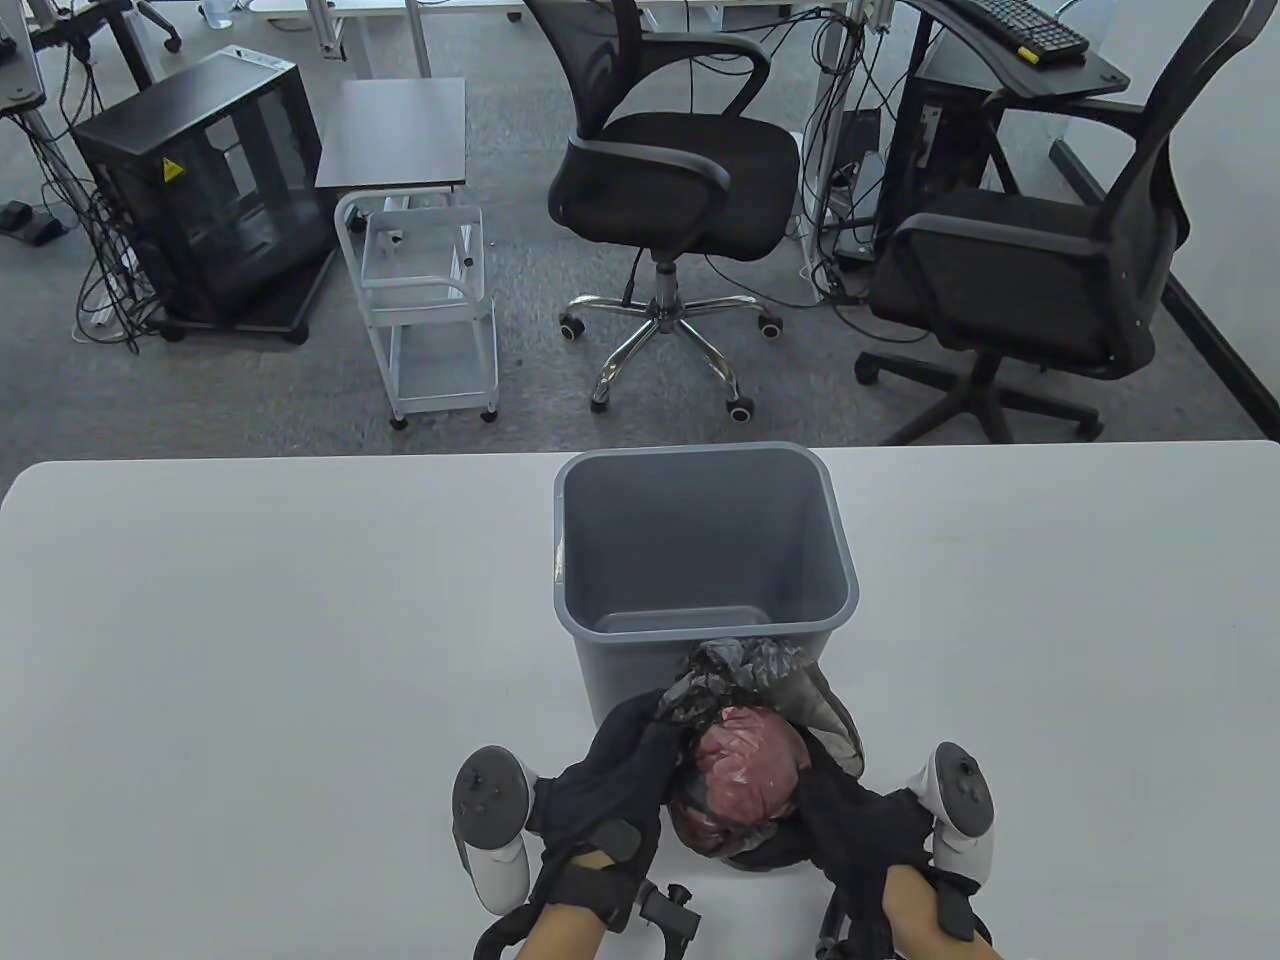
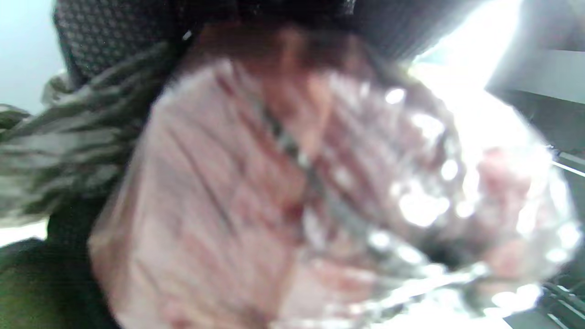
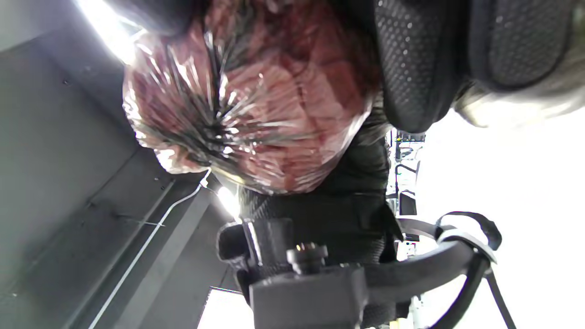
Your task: Twist garbage bag top to tighten it
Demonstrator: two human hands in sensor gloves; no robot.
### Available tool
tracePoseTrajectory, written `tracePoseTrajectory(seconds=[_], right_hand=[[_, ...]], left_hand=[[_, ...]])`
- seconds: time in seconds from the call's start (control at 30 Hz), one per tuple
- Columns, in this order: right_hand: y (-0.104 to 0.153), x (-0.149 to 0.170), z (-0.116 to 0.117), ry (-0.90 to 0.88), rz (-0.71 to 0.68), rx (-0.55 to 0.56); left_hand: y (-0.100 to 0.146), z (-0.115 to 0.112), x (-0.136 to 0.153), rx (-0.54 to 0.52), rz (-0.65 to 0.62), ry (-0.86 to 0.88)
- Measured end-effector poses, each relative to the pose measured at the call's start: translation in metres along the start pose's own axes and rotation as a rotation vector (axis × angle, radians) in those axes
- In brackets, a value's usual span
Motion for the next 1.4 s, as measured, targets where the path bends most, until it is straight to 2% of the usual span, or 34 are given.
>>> tracePoseTrajectory(seconds=[0.13, 0.23, 0.33, 0.4, 0.47, 0.63, 0.77, 0.83, 0.97, 1.1, 1.13, 1.2, 1.23, 1.33, 1.4], right_hand=[[-0.002, -0.012, 0.005, 0.067, -0.099, -0.042], [-0.001, -0.016, 0.003, 0.133, -0.113, -0.040], [-0.001, -0.012, -0.003, 0.053, -0.070, 0.032], [0.000, -0.007, -0.005, -0.020, -0.035, 0.048], [0.000, -0.004, -0.004, -0.022, -0.012, 0.030], [0.000, -0.005, 0.004, 0.018, -0.034, -0.001], [-0.001, -0.019, 0.015, 0.164, -0.127, -0.112], [-0.001, -0.021, 0.016, 0.230, -0.140, -0.096], [0.000, -0.011, 0.007, 0.082, -0.066, 0.029], [-0.001, -0.005, 0.007, 0.007, -0.025, -0.014], [-0.001, -0.005, 0.007, 0.014, -0.023, -0.015], [0.000, -0.007, 0.009, 0.053, -0.033, -0.014], [0.000, -0.008, 0.009, 0.059, -0.042, -0.011], [0.000, -0.013, 0.006, 0.110, -0.088, 0.001], [0.000, -0.015, 0.004, 0.104, -0.102, 0.020]], left_hand=[[0.004, 0.007, -0.002, -0.070, 0.007, -0.083], [0.003, 0.005, -0.001, -0.051, 0.005, -0.058], [0.000, 0.000, -0.001, 0.032, -0.023, -0.017], [-0.001, -0.001, -0.001, 0.034, -0.044, 0.010], [-0.001, -0.001, -0.002, 0.026, -0.053, 0.011], [0.004, 0.011, 0.000, -0.116, -0.040, -0.071], [0.006, 0.015, 0.004, -0.167, -0.030, -0.032], [0.006, 0.012, 0.004, -0.150, -0.031, -0.025], [0.002, -0.002, -0.004, 0.005, -0.092, -0.017], [-0.001, -0.003, -0.005, 0.038, -0.125, 0.040], [-0.001, -0.003, -0.005, 0.029, -0.118, 0.044], [0.002, 0.006, -0.002, -0.082, -0.094, -0.008], [0.003, 0.008, -0.002, -0.098, -0.093, -0.016], [0.005, 0.010, 0.000, -0.120, -0.079, 0.002], [0.004, 0.007, 0.002, -0.097, -0.065, 0.018]])
Point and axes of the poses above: the tracker on the back of each hand, its own x axis roughly to the little-finger side, its own y axis roughly from the fingertips to the wrist, z = x × y, the point moved 4 cm from there along -y, roughly from the wrist to the fingertips, and after that the axes turned 5 degrees about x, right-handed, at the moved point
